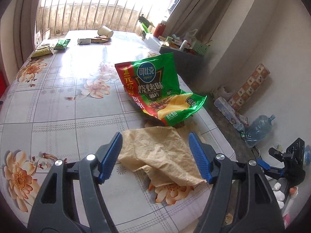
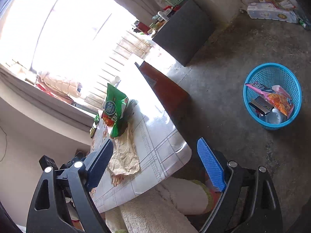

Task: Collect trash
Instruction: 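Move both tools back toward the table, then grasp the tan crumpled paper with the left tool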

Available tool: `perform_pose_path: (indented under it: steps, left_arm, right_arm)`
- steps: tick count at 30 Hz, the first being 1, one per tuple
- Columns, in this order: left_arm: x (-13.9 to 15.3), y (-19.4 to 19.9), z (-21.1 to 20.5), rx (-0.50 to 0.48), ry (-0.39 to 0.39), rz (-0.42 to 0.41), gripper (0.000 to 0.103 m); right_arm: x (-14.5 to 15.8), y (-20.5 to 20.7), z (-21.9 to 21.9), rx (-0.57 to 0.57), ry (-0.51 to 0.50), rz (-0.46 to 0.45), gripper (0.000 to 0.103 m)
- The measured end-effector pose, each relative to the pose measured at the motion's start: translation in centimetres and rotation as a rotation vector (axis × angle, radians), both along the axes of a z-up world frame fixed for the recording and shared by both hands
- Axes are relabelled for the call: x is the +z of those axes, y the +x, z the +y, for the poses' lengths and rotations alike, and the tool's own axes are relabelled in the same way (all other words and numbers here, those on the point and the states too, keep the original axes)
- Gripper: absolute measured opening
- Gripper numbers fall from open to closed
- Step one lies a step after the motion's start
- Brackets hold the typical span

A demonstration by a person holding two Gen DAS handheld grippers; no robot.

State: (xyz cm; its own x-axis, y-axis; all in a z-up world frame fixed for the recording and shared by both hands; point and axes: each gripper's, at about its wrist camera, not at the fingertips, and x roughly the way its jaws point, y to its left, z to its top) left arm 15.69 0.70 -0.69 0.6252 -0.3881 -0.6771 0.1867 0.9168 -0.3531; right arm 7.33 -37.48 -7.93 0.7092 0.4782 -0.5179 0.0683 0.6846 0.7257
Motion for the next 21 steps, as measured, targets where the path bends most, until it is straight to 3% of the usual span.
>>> perform_pose_path:
  steps: [6, 10, 15, 21]
  left_arm:
    - [-2.4, 0.8, -0.3, -0.052, -0.112, 0.064, 0.061]
    - [-4.1, 2.2, -1.0, -0.071, -0.125, 0.102, 0.056]
    - [-6.3, 3.6, -1.8, -0.102, -0.143, 0.177, 0.053]
    - [-7.4, 4.0, -1.8, -0.135, -0.198, 0.215, 0.053]
  right_arm:
    - [0.5, 4.4, 8.5, 0.166, -0.104, 0.026, 0.060]
    - [-1.0, 7.0, 11.7, 0.185, -0.182, 0.087, 0.042]
    - [-3.4, 8.2, 14.6, 0.254, -0.173, 0.155, 0.026]
    - [-3.7, 7.4, 17.8, 0.366, -0.195, 0.114, 0.024]
